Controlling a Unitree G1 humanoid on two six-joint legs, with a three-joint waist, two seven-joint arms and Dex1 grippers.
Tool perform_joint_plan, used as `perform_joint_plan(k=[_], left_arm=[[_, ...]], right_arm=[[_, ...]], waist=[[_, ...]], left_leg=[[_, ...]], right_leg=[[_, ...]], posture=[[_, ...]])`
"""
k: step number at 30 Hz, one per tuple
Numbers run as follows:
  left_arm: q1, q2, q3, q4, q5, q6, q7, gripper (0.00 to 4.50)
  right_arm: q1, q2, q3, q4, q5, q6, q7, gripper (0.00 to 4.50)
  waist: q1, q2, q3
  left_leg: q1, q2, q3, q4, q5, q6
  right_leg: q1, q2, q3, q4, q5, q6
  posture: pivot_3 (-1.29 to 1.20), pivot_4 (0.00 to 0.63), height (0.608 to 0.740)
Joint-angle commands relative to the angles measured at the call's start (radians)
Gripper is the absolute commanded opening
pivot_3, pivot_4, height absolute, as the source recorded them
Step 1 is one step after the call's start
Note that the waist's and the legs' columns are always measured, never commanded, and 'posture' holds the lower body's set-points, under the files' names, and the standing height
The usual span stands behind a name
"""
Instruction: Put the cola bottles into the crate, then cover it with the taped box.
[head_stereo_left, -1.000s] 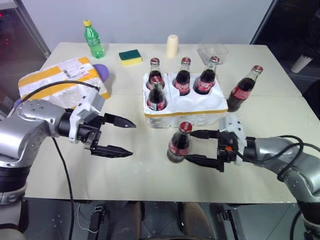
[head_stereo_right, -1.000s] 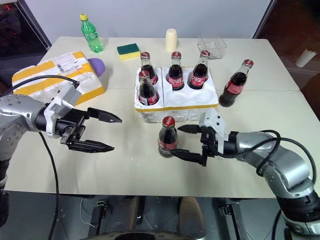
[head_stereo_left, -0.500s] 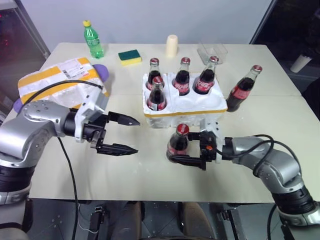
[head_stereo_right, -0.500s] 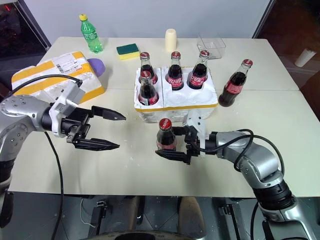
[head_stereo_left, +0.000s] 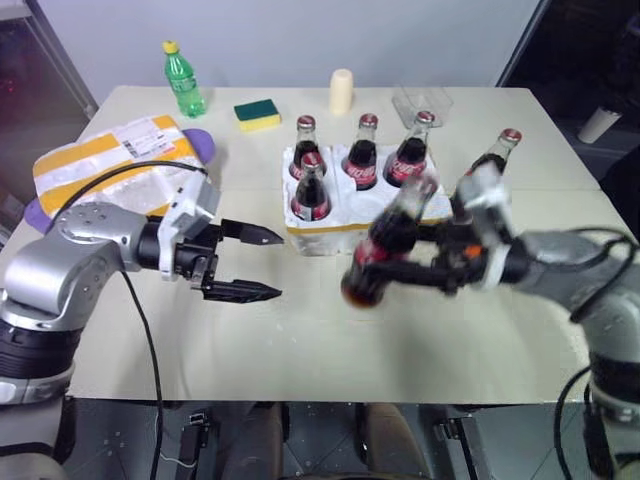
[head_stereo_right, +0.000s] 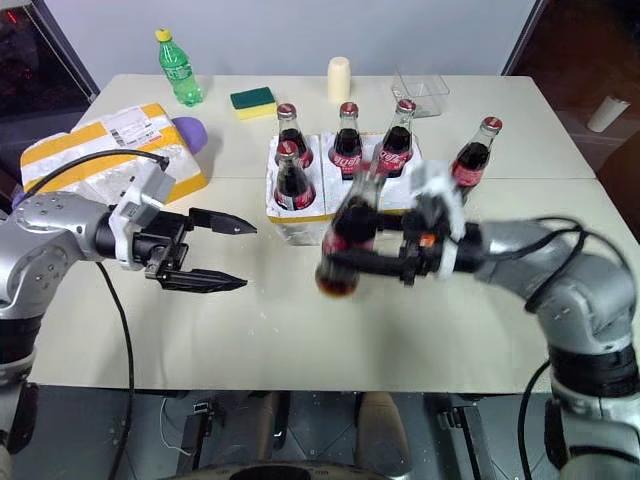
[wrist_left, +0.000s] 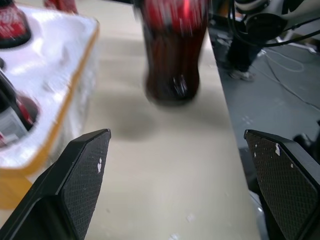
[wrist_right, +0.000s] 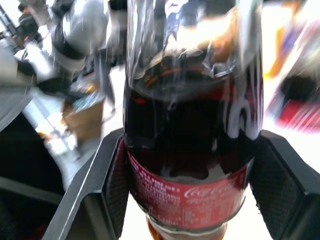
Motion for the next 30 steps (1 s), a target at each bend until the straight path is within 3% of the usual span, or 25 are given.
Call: perform_joint_plan(k=[1,7,15,20,22,24,28,30], left_arm=[[-0.016,-0.010,0.037,-0.005,-0.026,-0.002,0.028,4.50],[-0.001,-0.020,0.044,-0.018,-0.033,-0.007,0.062,4.50],[-0.003,-0.032,0.055,-0.028,-0.048,-0.009,0.119,4.50],[-0.019,-0.043,0.046,-0.029,-0.052,-0.011,0.137,4.50],[-0.029,-0.050,0.038,-0.025,-0.050,-0.011,0.137,4.50],[-0.039,-0.055,0.029,-0.019,-0.047,-0.013,0.129,4.50],[-0.073,-0.082,0.015,-0.010,-0.062,0.003,0.125,4.50],[-0.090,-0.102,0.008,-0.016,-0.079,0.017,0.131,4.50]], right_arm=[[-0.129,0.013,-0.003,0.128,-0.079,-0.047,-0.052,2.68],[-0.288,0.075,0.114,0.402,-0.311,-0.168,-0.064,2.68],[-0.289,0.161,0.224,0.566,-0.481,-0.288,0.017,2.68],[-0.262,0.217,0.287,0.653,-0.601,-0.322,-0.021,2.68],[-0.260,0.228,0.272,0.655,-0.604,-0.297,-0.030,3.72],[-0.250,0.226,0.254,0.621,-0.601,-0.285,-0.031,4.45],[-0.205,0.181,0.142,0.432,-0.517,-0.174,-0.056,4.45],[-0.155,0.117,0.018,0.284,-0.442,-0.083,-0.082,4.45]], waist=[[0.001,0.000,0.000],[0.000,0.000,0.000],[-0.002,0.001,0.001],[-0.003,0.001,0.001],[-0.004,0.000,0.000],[-0.004,0.001,0.000],[0.003,0.001,0.001],[0.008,0.001,0.001]], left_leg=[[0.000,0.000,0.000,0.000,0.000,0.000],[-0.003,0.000,0.000,-0.001,0.000,0.000],[-0.006,0.000,0.000,-0.001,0.000,0.000],[-0.005,0.000,0.000,-0.001,0.000,0.000],[-0.004,0.000,0.000,-0.001,0.000,0.000],[-0.003,0.000,0.000,-0.001,0.000,0.000],[-0.003,0.000,0.000,-0.001,0.000,0.000],[-0.004,0.000,0.000,-0.001,0.000,0.000]], right_leg=[[0.000,0.000,0.000,0.000,0.000,0.000],[-0.003,0.000,0.000,0.000,0.001,0.001],[-0.006,0.000,0.000,0.000,0.001,0.002],[-0.006,0.000,0.000,0.001,0.001,0.002],[-0.004,0.000,0.000,0.001,0.001,0.002],[-0.004,0.000,0.000,0.001,0.001,0.002],[-0.003,0.000,0.000,0.001,0.001,0.002],[-0.004,0.000,0.000,0.001,0.001,0.002]], posture=[[0.00,0.150,0.739],[0.00,0.150,0.739],[0.00,0.150,0.739],[0.00,0.150,0.739],[0.00,0.150,0.739],[0.00,0.150,0.739],[0.00,0.150,0.739],[0.00,0.150,0.739]])
